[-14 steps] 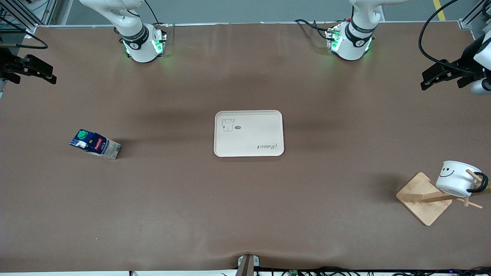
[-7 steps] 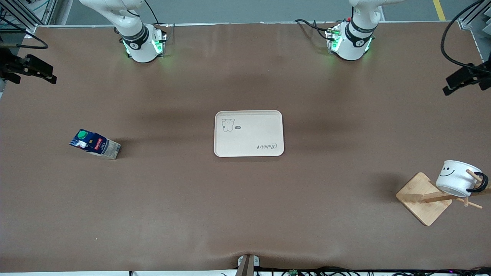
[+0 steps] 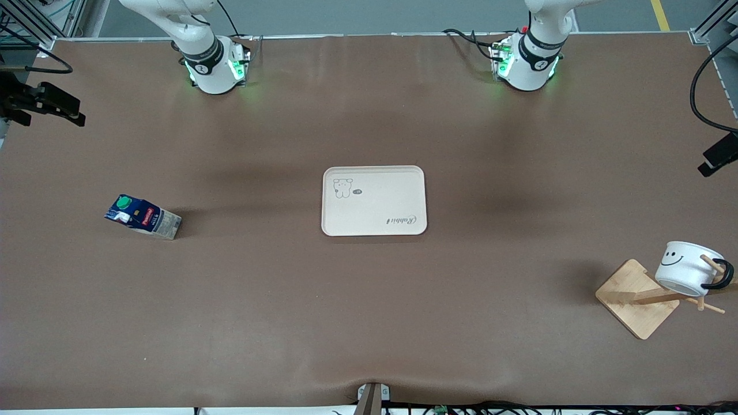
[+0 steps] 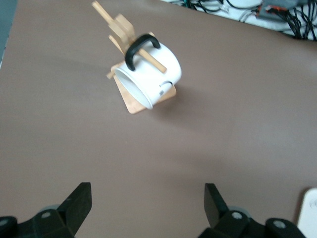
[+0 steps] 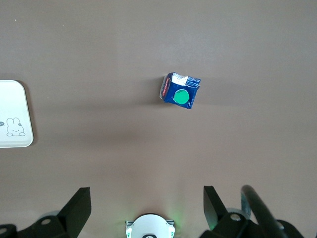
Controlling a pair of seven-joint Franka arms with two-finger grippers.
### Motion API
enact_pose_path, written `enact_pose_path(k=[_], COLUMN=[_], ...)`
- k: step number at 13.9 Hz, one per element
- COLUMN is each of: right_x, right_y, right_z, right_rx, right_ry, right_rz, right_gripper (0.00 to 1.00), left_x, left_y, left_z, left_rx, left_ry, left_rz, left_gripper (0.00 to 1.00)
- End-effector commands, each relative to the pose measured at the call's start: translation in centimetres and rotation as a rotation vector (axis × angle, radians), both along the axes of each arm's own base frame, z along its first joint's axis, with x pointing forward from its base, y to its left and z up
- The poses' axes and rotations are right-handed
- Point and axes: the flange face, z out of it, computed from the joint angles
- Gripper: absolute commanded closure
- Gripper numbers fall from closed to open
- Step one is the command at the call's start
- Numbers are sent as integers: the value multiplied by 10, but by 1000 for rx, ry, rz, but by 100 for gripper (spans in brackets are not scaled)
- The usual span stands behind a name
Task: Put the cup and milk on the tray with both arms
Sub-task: 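Move the left gripper toward the white mug on the wooden stand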
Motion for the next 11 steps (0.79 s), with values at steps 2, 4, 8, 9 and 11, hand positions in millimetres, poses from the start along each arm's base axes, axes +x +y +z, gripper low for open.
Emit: enact_pose_path(k=[2,4,8,9,11], right_x=[-1,-1,3,3,3], right_y=[-1,-1,-2,-2,-2], right_z=[1,1,-4,-5,-4], right_rx=[7,7,8,8,8], right_ry=[3,1,10,13,12], right_rz=[-7,-7,-7,-7,-7], right_gripper=[0,0,0,0,0], left_x=[-4,-3,3,6,13], left_y=[16,26,31,32,31], left_z=[-18,-39,-81,-92,-112], left_rx=[-20,-90,-90,-84,-77], left_ry=[-78,-130,-196,-220,-251], left_rz=[46,93,114,116,116], left_gripper=[0,0,0,0,0])
